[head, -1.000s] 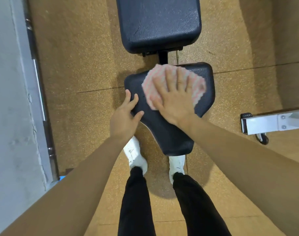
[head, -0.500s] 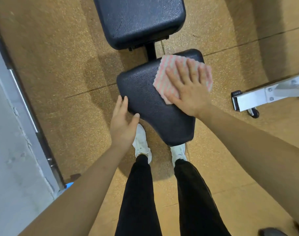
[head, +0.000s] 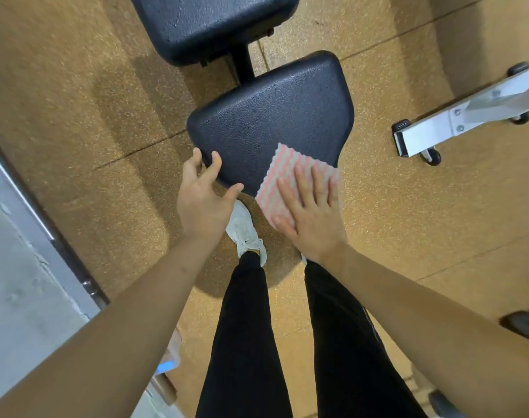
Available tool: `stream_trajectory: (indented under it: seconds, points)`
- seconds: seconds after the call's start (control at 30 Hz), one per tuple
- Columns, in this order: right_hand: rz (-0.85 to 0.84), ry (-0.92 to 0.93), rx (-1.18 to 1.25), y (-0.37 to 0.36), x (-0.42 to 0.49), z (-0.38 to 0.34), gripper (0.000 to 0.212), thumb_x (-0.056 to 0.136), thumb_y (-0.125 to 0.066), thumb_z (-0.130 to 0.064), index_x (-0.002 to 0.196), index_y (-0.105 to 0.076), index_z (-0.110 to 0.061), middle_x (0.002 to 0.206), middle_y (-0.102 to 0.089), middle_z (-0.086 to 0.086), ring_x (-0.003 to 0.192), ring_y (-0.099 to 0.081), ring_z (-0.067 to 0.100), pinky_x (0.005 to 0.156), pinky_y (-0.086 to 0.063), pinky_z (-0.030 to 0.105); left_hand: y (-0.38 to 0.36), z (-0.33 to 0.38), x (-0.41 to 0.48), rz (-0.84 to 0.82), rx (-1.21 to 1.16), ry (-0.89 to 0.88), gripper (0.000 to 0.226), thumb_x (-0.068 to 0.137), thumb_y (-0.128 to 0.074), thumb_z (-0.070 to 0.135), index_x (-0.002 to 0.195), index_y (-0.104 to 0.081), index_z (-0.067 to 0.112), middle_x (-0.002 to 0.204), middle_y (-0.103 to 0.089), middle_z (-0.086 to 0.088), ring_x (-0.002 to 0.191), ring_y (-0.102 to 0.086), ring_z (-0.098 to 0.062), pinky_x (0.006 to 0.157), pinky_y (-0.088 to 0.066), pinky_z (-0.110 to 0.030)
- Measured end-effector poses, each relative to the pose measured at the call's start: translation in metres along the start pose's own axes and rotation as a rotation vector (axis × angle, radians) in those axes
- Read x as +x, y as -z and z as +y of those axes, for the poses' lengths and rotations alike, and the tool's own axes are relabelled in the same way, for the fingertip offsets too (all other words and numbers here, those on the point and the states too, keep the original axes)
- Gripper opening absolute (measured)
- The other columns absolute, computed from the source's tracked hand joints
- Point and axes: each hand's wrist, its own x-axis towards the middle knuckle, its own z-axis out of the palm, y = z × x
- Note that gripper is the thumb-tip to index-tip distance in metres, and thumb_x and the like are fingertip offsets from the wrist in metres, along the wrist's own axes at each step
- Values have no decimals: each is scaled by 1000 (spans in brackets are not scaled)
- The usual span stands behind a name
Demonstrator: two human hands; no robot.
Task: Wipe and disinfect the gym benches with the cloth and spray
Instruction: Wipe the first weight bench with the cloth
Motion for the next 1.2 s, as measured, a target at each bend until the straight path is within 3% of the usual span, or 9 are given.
stream_trajectory:
  seconds: [0.13, 0.2, 0.3, 0.47, 0.67, 0.77, 0.93, 1.07, 1.2]
  points:
    - [-13, 49, -5, -4, -8, 1, 70, 105, -31, -59, 163, -4, -30, 170, 10, 9, 155, 11, 40, 124, 2, 61, 1, 2, 0, 8, 26, 4, 67, 81, -86, 35, 143, -61, 28, 160, -41, -2, 144, -46, -11, 102, -41, -24]
    - [-10, 88, -16, 0, -1, 13, 71, 103, -31, -63, 162, -7, -33, 170, 5, 8, 155, 9, 39, 123, 0, 62, 2, 3, 1, 22, 76, -8, 66, 79, -87, 39, 140, -63, 29, 158, -44, -2, 141, -49, -11, 104, -47, -33]
    - [11, 53, -18, 12, 27, 34, 75, 102, -32, -66, 162, 1, -35, 170, 10, 9, 155, 10, 40, 123, -1, 62, 6, 4, 3, 39, 206, -28, 67, 76, -87, 47, 138, -65, 31, 153, -49, -3, 135, -54, -13, 103, -42, -43]
    - [92, -64, 0, 51, 99, 64, 73, 101, -22, -66, 162, -2, -32, 170, 2, 13, 154, 5, 44, 122, 0, 65, 4, 4, 5, 48, 236, -16, 69, 75, -87, 49, 138, -65, 31, 152, -49, 1, 133, -54, -12, 107, -35, -40]
    - [55, -104, 45, 94, 167, 58, 71, 100, -19, -66, 162, -8, -35, 170, 0, 10, 154, 7, 44, 119, 6, 64, -2, 3, 3, 51, 256, -19, 67, 77, -87, 47, 138, -65, 28, 156, -48, -5, 129, -59, -18, 103, -40, -42]
    - [64, 15, -13, 92, 178, 25, 69, 100, -17, -65, 161, -15, -34, 170, -11, 8, 154, 1, 44, 119, 3, 69, 0, 0, 5, 64, 215, -40, 66, 75, -88, 48, 134, -68, 29, 155, -50, -5, 127, -60, -18, 103, -48, -44]
    - [80, 303, -123, 69, 163, -32, 65, 102, -17, -60, 161, -14, -34, 170, -12, 8, 154, -4, 45, 116, -7, 72, -1, -7, 6, 130, 94, -35, 63, 69, -89, 51, 126, -75, 26, 147, -60, -2, 123, -62, -13, 97, -55, -46]
    - [70, 399, -131, 70, 172, -20, 69, 98, -25, -65, 160, -20, -35, 167, -22, 7, 153, -14, 42, 117, -8, 72, -9, -15, 0, 193, -51, -8, 63, 70, -88, 49, 127, -74, 26, 149, -59, -3, 123, -44, 11, 102, -53, -47]
    - [-16, 368, -126, 94, 207, -21, 71, 92, -29, -74, 151, -36, -37, 149, -48, 2, 139, -39, 36, 115, -20, 65, -7, -12, 2, 96, -81, 52, 66, 73, -90, 42, 134, -69, 29, 157, -49, 5, 131, -40, 7, 114, -44, -46]
